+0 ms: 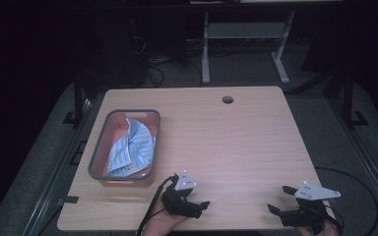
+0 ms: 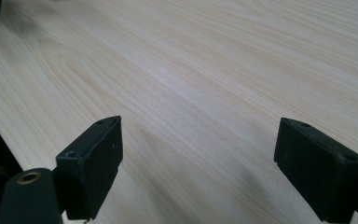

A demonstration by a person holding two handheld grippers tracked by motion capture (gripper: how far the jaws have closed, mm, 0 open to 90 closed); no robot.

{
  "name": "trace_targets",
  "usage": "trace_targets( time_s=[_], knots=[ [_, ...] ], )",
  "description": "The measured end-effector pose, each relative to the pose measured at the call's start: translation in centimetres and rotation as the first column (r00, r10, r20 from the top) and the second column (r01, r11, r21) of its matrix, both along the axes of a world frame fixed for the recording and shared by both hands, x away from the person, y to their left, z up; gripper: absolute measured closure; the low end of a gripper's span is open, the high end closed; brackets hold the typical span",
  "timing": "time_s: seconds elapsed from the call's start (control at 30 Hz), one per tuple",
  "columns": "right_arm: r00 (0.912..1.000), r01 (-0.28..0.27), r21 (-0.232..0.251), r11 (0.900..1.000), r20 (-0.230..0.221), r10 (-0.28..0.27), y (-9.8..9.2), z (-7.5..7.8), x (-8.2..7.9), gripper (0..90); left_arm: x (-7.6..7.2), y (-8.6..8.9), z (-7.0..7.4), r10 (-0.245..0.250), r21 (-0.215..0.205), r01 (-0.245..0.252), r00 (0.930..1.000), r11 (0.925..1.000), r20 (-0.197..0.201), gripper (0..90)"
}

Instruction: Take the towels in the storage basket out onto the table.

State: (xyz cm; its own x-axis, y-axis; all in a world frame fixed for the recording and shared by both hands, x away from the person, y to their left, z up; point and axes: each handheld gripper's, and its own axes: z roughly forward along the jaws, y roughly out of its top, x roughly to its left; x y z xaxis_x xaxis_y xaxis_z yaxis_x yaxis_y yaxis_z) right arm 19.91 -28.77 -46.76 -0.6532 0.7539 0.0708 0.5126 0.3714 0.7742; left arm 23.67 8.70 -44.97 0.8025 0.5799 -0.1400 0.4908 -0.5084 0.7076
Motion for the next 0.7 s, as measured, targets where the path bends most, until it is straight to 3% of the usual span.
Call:
trace_targets(
  time_s=[0.3,0.33,0.5,0.53,0.7],
  knots=[
    [1.0,0.006,0.001,1.0,0.004,-0.006,-0.1,0.1,0.0,14.8,1.0,-0.8,1.6,-0.038,0.019,0.038,0.999,0.9991,-0.023,22.2],
    [1.0,0.01,0.004,1.0,0.002,-0.01,-0.1,0.0,0.1,14.8,1.3,-0.9,1.9,-0.046,0.017,0.047,0.9976,0.9987,-0.051,22.1],
    [0.9999,0.011,0.003,1.0,-0.001,-0.011,-0.1,0.0,0.1,14.8,2.2,-1.0,2.7,-0.081,0.069,0.087,0.9934,0.9938,-0.081,24.9],
    [1.0,0.008,0.0,1.0,0.004,-0.008,-0.2,0.0,0.1,14.8,2.3,-1.1,2.9,-0.071,0.05,0.075,0.9945,0.9959,-0.077,24.6],
    [0.9998,0.018,0.008,1.0,-0.004,-0.018,-0.4,-0.1,0.2,14.8,3.0,-1.2,3.9,-0.076,0.061,0.08,0.9947,0.9949,-0.069,22.5]
  ],
)
